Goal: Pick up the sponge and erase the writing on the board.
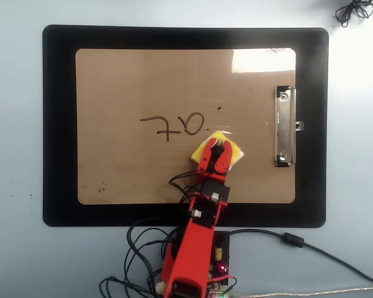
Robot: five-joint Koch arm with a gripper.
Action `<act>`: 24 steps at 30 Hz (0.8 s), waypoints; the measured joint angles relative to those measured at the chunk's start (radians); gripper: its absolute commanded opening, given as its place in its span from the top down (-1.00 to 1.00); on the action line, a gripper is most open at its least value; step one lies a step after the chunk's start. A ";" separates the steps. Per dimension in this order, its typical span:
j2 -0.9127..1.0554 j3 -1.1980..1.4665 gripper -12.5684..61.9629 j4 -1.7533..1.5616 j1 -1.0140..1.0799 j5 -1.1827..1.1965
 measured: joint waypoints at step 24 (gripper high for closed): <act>-0.279 -0.193 0.87 -0.215 -0.230 -0.238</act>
